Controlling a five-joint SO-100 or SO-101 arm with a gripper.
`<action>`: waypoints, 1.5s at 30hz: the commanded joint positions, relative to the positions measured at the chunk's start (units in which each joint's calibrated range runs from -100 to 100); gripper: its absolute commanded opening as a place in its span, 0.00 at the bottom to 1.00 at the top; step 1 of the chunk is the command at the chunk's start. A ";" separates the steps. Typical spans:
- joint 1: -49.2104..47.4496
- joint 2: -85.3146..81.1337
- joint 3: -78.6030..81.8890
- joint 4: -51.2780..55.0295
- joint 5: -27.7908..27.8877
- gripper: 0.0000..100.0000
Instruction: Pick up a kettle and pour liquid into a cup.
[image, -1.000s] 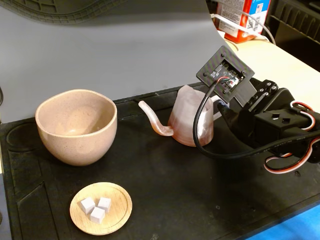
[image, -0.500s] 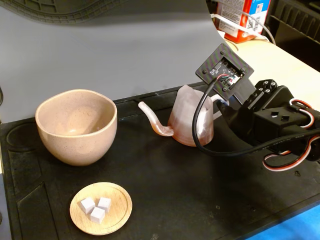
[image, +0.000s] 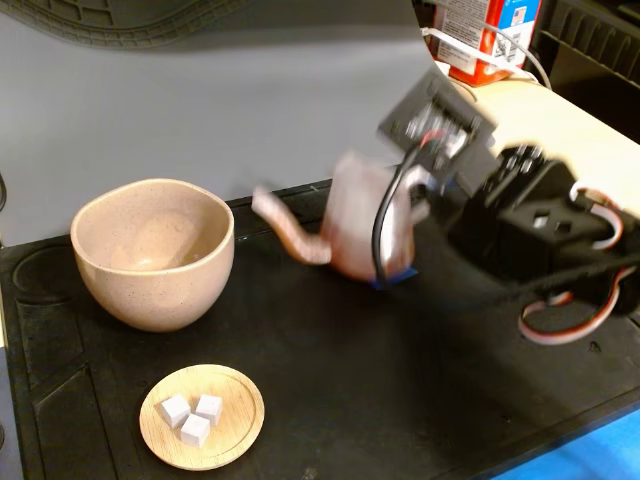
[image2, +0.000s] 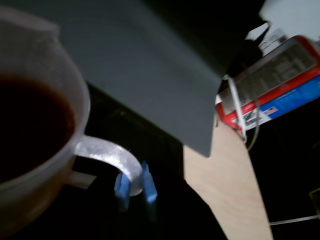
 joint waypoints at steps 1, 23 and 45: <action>-1.04 -13.12 -1.02 7.28 -0.40 0.01; -4.16 -23.70 -10.64 26.91 0.08 0.01; -5.00 -13.72 -26.79 27.77 17.97 0.01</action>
